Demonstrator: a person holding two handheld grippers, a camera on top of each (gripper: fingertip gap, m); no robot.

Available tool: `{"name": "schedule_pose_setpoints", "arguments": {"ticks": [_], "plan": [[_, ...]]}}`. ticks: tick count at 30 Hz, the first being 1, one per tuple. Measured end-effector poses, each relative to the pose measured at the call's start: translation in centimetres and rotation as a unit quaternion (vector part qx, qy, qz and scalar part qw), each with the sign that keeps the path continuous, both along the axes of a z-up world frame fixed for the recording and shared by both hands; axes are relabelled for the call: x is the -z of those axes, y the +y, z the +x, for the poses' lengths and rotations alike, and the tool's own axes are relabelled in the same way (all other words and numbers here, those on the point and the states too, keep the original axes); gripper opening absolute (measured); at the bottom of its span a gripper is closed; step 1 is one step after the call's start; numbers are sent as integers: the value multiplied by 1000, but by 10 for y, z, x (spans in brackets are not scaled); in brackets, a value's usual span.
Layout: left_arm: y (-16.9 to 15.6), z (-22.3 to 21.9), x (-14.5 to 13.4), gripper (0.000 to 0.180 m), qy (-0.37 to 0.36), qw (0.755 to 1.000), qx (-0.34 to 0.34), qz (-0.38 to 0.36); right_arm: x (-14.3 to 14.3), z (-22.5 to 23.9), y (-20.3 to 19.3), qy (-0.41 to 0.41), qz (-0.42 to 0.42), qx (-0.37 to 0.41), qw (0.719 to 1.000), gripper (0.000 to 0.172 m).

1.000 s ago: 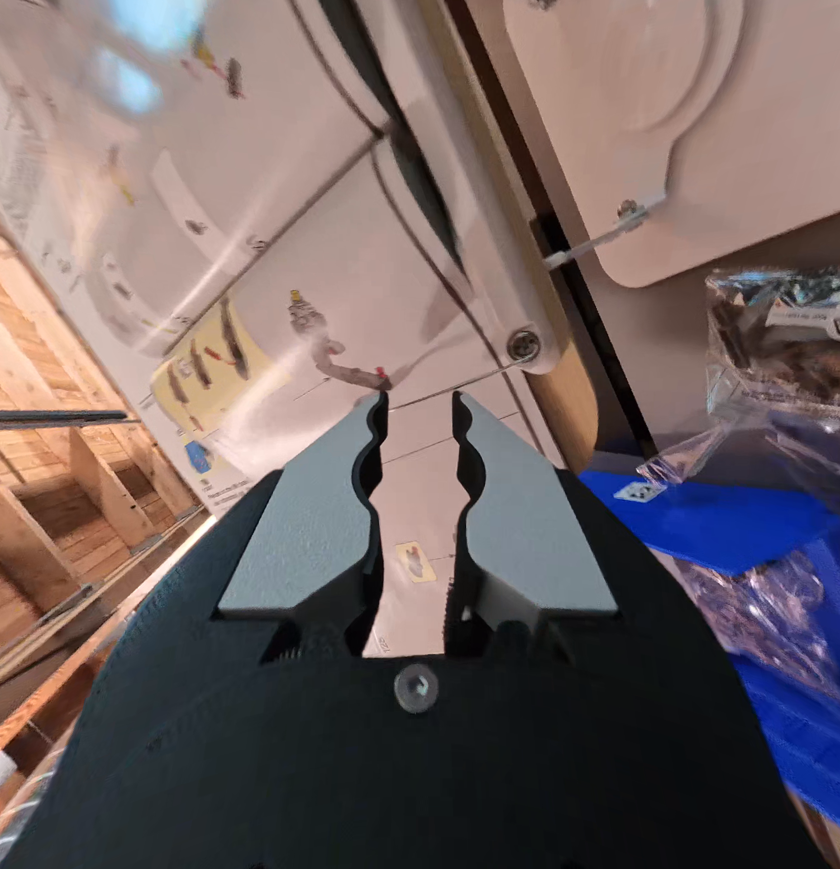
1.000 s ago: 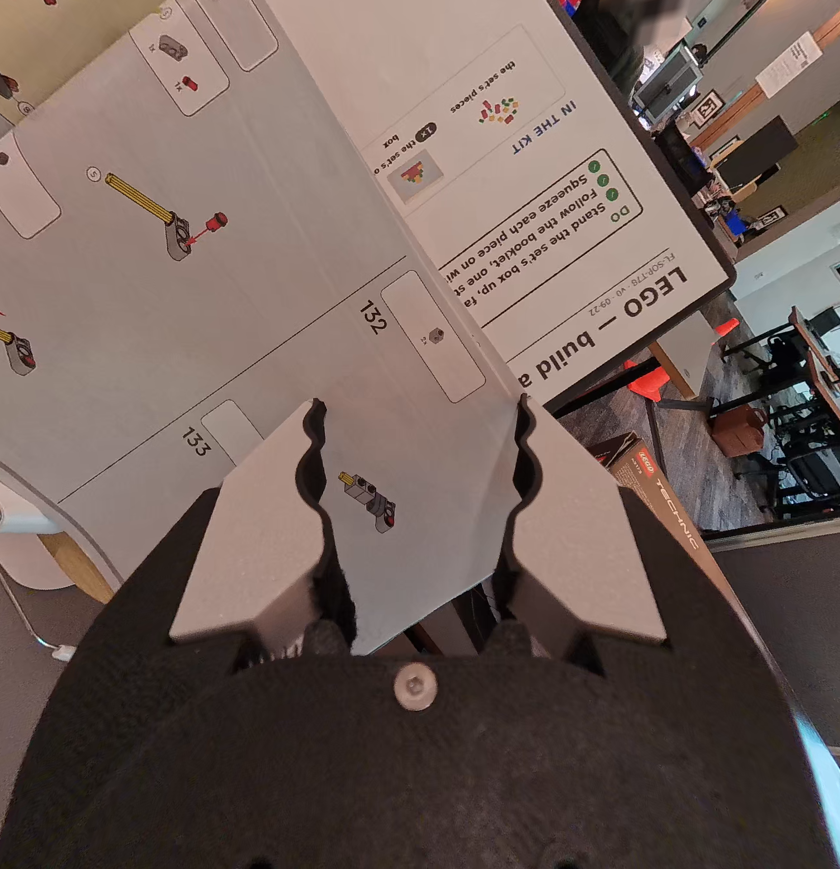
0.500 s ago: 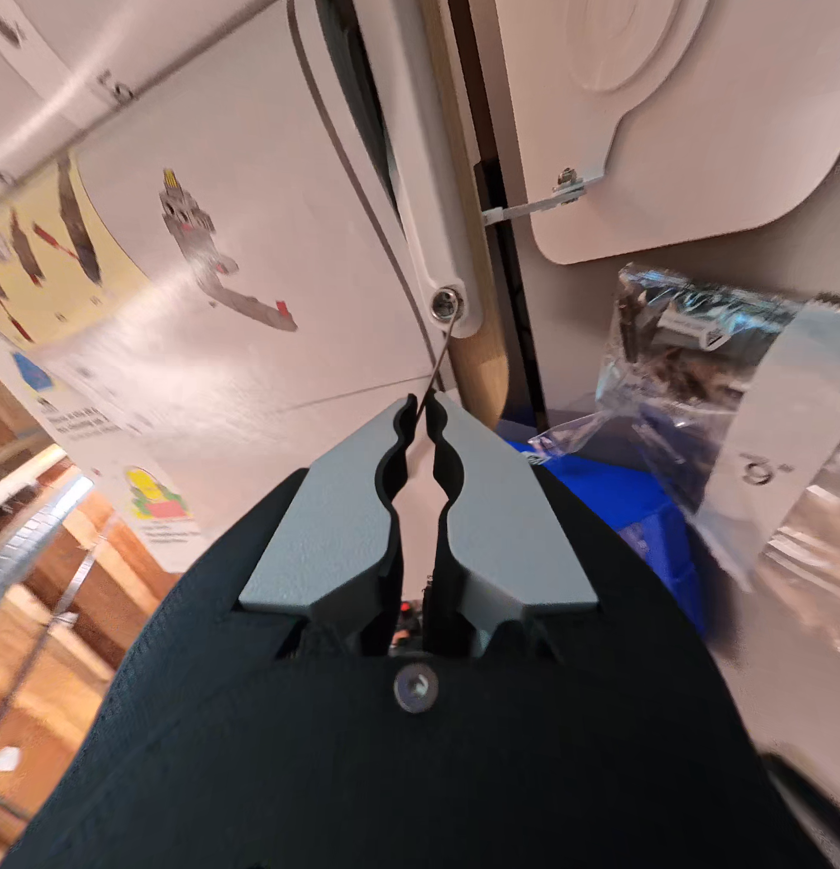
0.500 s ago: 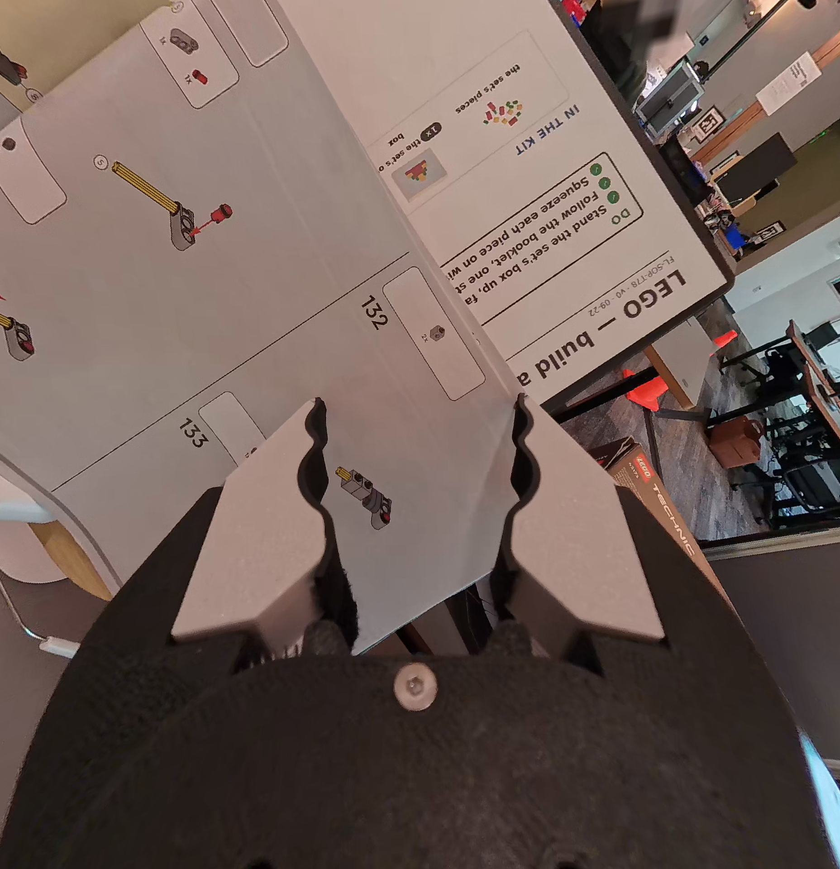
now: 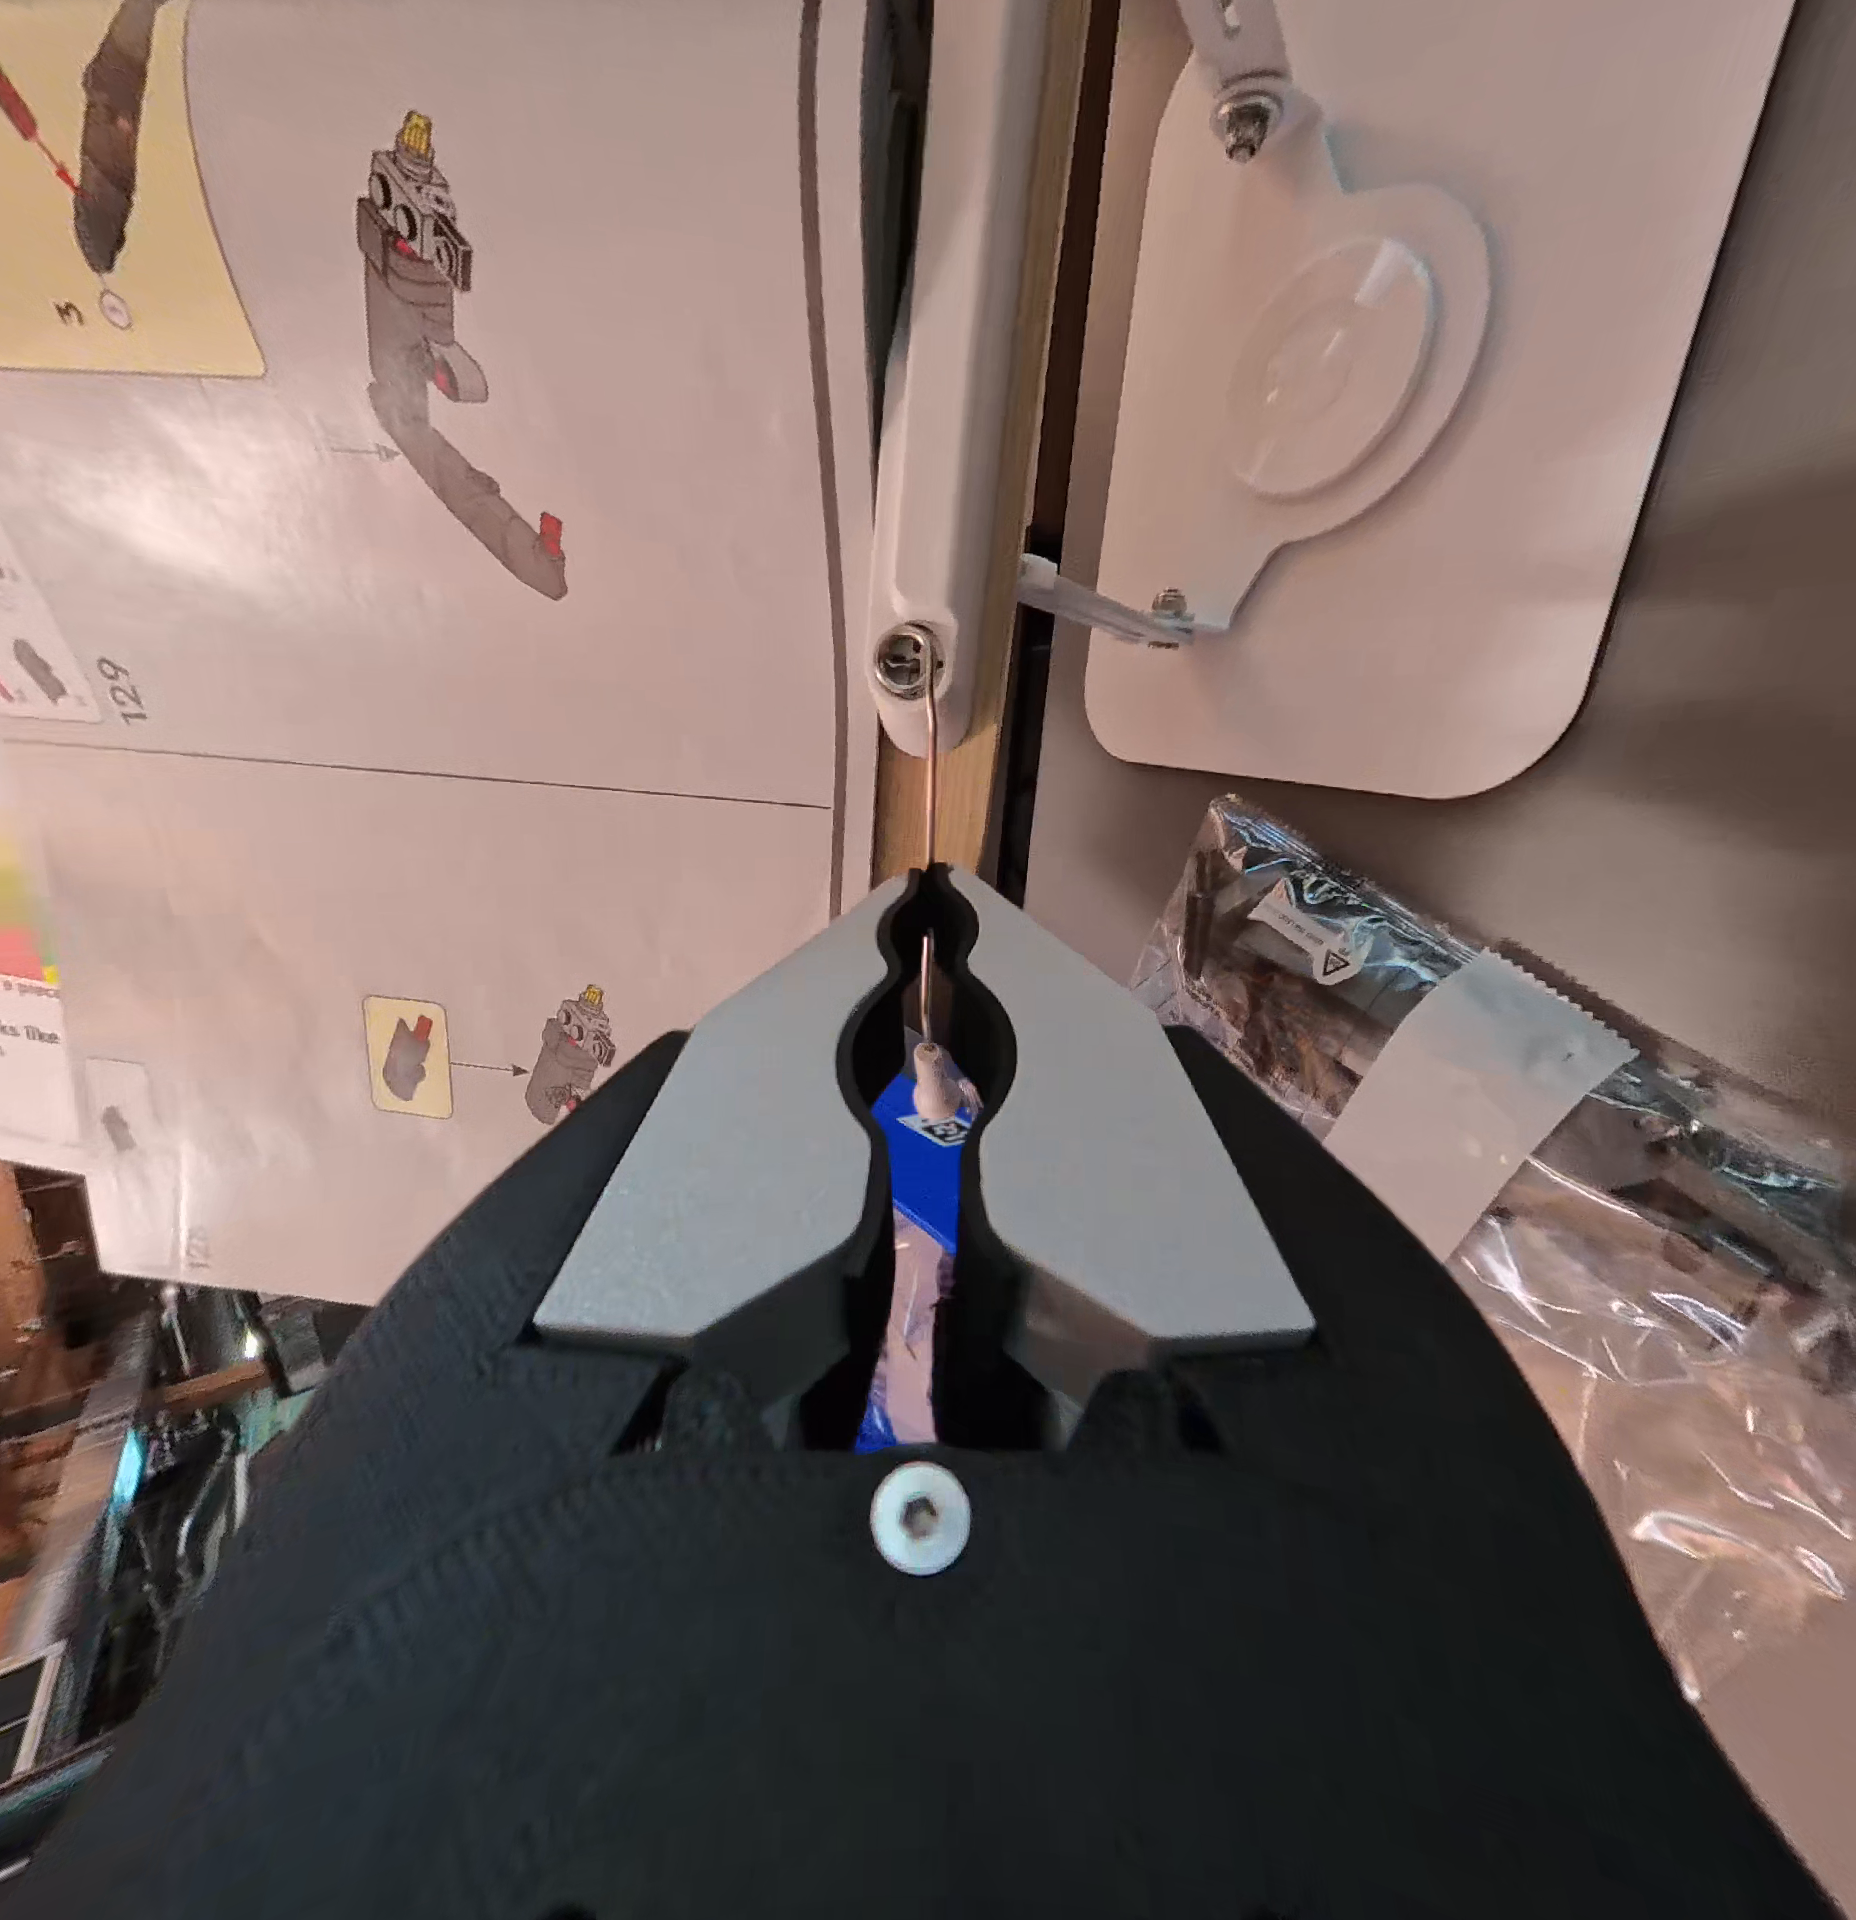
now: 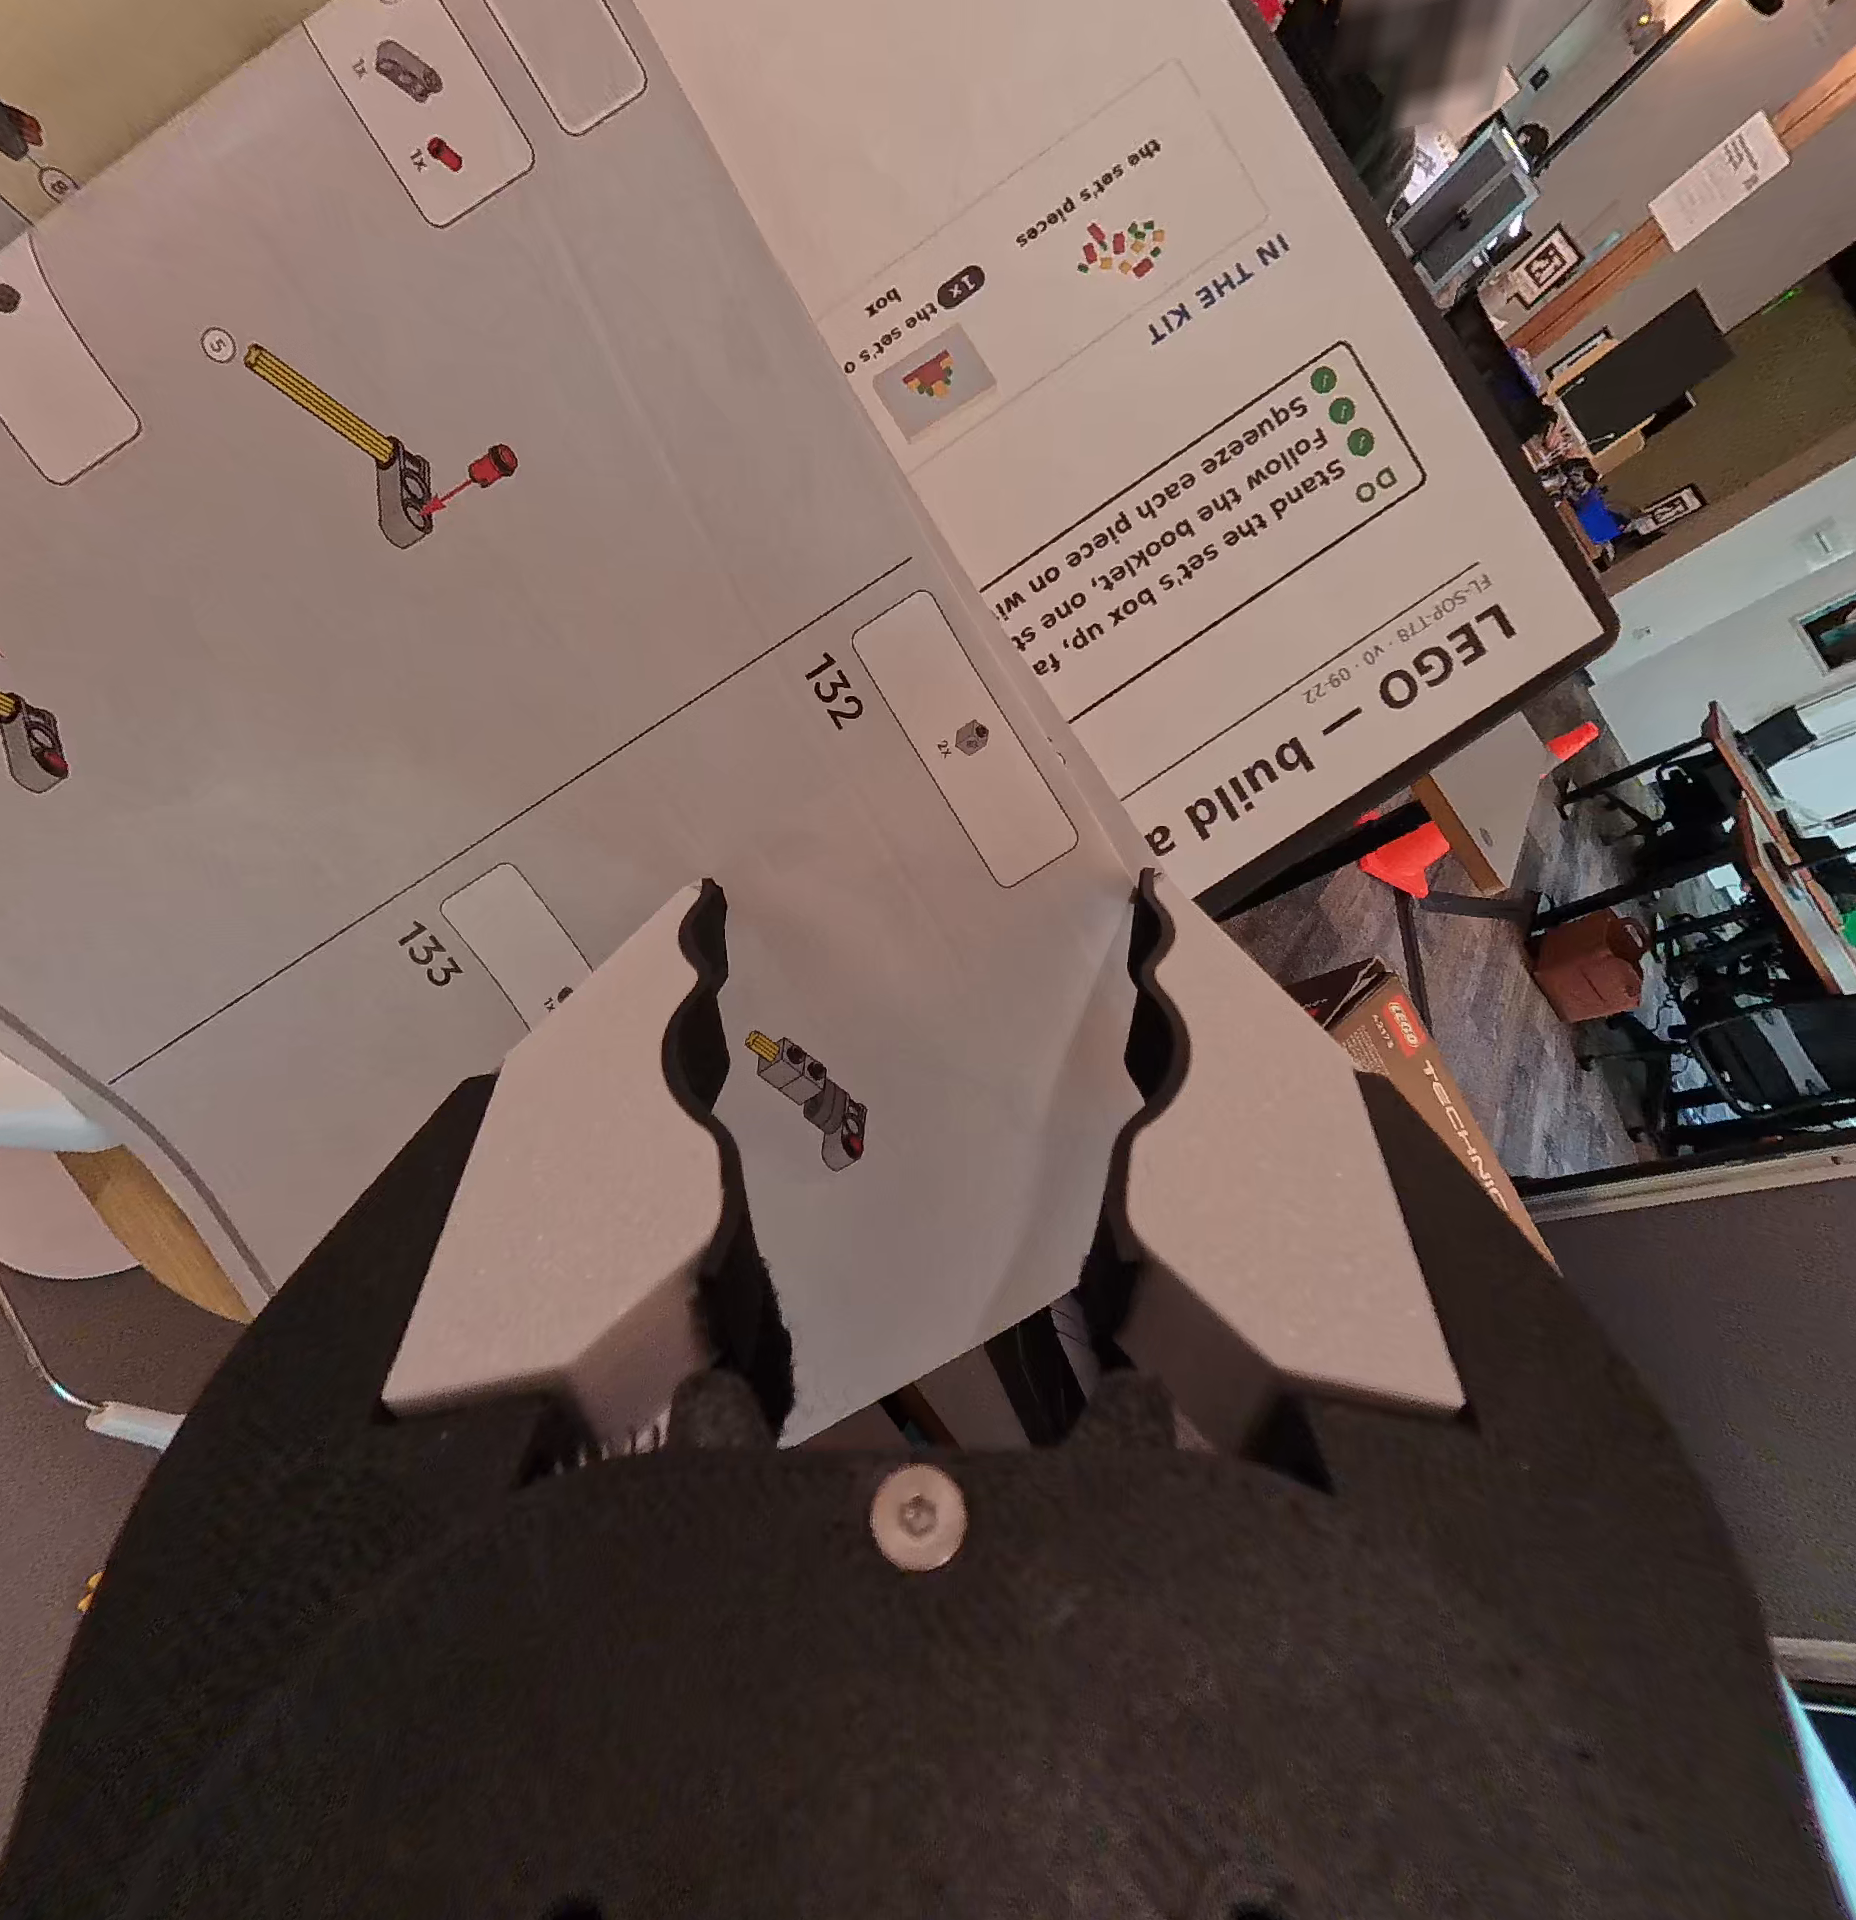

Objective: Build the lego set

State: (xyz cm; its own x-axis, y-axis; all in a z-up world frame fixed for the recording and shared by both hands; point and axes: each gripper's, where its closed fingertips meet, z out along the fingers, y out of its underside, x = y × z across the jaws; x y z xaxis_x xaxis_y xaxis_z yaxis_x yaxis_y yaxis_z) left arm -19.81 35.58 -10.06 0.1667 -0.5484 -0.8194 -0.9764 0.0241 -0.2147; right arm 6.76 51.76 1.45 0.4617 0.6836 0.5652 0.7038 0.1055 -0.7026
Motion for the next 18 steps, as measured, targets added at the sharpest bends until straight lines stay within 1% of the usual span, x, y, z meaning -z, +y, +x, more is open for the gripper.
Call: {"name": "schedule_pose_setpoints", "arguments": {"ticks": [1, 3, 5, 7, 8, 9, 10, 11, 13, 15, 16, 18], "plan": [[-1, 0, -1, 0, 2, 1000, 8, 3, 0, 0, 0, 2, -1, -1, 1000, 76], [-6, -2, -7, 6, 0, 1000, 20, 7, 0, 0, 0, 5, -1, -2, 1000, 76], [-17, -6, -14, 13, -23, 999, 23, -23, 0, 0, 0, 5, 1, -3, 1000, 76], [-25, -3, -37, 21, -67, 997, 28, -20, 0, 0, 0, 7, 1, -4, 1000, 76], [-29, 6, -54, 20, -105, 994, 38, -11, 0, 0, 0, 8, 0, -5, 1000, 76], [-34, 24, -69, 18, -143, 988, 64, -5, 0, 0, 1, 9, 0, -5, 1000, 76], [-37, 43, -81, 18, -164, 982, 89, 3, 0, 0, 0, 10, 1, -6, 1000, 76], [-33, 60, -90, 17, -161, 981, 101, 25, -1, 0, 0, 13, 2, -6, 1000, 77], [-15, 92, -99, 11, -137, 982, 105, 73, -5, 2, 1, 28, 11, 1, 1000, 76], [5, 124, -103, 9, -133, 980, 117, 93, -8, 6, -2, 38, 14, 4, 999, 78], [16, 134, -104, 7, -135, 979, 113, 101, -8, 9, -4, 37, 9, 8, 999, 81], [37, 146, -98, 6, -128, 982, 102, 92, -6, 17, -5, 26, 10, 13, 1000, 82]]}}
